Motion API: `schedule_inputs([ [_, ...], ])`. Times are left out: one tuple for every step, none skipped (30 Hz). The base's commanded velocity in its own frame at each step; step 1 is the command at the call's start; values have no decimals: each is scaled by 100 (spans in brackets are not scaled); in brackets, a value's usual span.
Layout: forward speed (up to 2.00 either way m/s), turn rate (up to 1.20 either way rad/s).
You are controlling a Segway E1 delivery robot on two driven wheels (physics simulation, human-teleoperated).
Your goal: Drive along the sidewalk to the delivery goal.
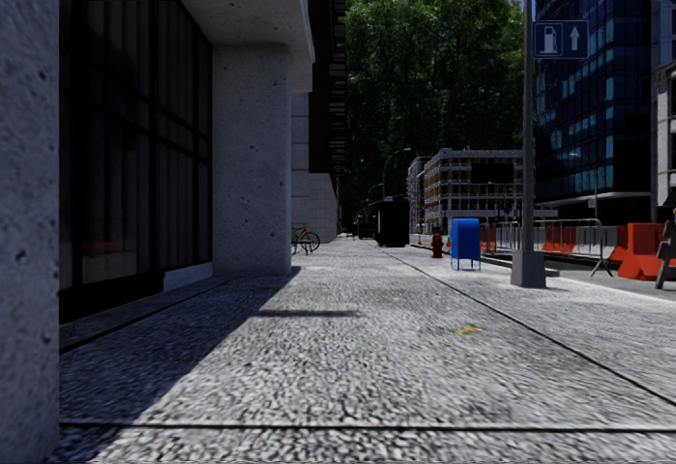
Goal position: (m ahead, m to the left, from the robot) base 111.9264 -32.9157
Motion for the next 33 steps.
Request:
schedule_inputs([
  [157,0],
  [157,0],
  [157,0],
  [157,0],
  [157,0],
  [157,0],
  [157,0],
  [157,0],
  [157,0],
  [157,0],
  [157,0],
  [157,0],
  [157,0],
  [157,0],
  [157,0],
  [157,0],
  [157,0],
  [157,0],
  [157,0],
  [157,0],
  [157,0],
  [157,0],
  [157,0],
  [157,0],
  [157,0],
  [157,0],
  [157,0],
  [157,0],
  [157,0],
  [157,0],
  [157,0],
  [156,0],
  [156,0],
])
